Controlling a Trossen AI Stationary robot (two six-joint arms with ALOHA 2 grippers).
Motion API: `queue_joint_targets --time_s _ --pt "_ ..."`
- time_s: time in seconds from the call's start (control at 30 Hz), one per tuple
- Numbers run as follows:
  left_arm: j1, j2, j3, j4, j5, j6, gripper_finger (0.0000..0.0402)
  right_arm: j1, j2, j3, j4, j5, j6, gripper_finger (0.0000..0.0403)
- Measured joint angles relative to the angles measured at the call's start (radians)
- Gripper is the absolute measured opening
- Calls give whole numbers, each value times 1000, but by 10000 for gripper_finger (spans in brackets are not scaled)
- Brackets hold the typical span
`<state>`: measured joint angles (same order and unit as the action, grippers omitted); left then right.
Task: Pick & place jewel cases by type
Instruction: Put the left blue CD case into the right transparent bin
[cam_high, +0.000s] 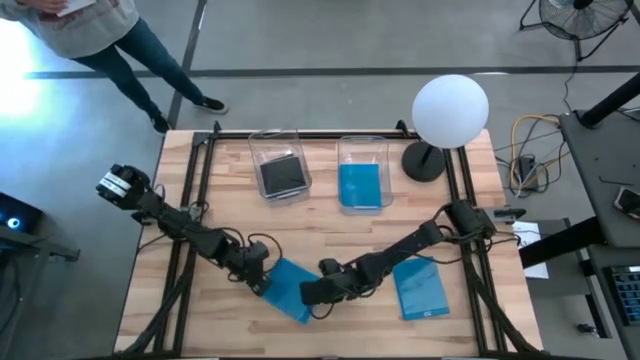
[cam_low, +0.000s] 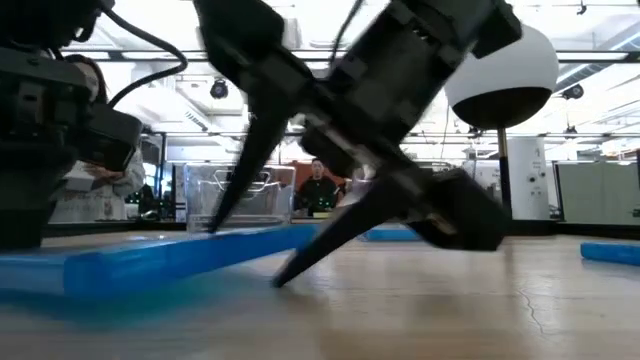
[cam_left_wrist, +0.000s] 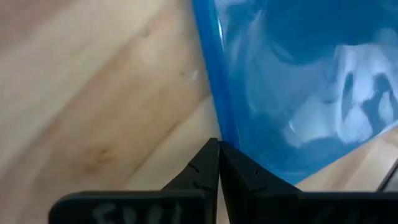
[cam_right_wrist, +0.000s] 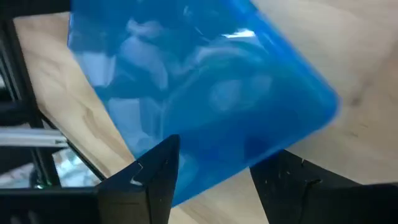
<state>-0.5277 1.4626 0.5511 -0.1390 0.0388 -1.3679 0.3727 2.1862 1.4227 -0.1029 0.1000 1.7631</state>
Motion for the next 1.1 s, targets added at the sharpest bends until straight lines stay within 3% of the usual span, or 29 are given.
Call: queue_joint_targets --time_s 0.17,0.33,0.5,0.7,0.87,0.93,1.1 --pt "-7 39 4 23 15 -1 0 -6 -35 55 -55 105 -115 183" --pt "-5 53 26 53 14 15 0 -15 -50 65 -43 139 -113 182" --pt "-4 56 43 117 -27 54 0 -32 -36 59 15 127 -147 161" --pt "-12 43 46 81 -87 64 0 -54 -64 51 2 44 -204 99" --pt "-69 -29 25 -42 -179 5 0 -59 -186 41 -100 24 -252 41" --pt "-101 -74 17 -99 -239 -44 0 -72 -253 35 -173 79 -295 19" --pt "-175 -199 17 -151 -447 -168 0 -183 -415 36 -236 246 -421 14"
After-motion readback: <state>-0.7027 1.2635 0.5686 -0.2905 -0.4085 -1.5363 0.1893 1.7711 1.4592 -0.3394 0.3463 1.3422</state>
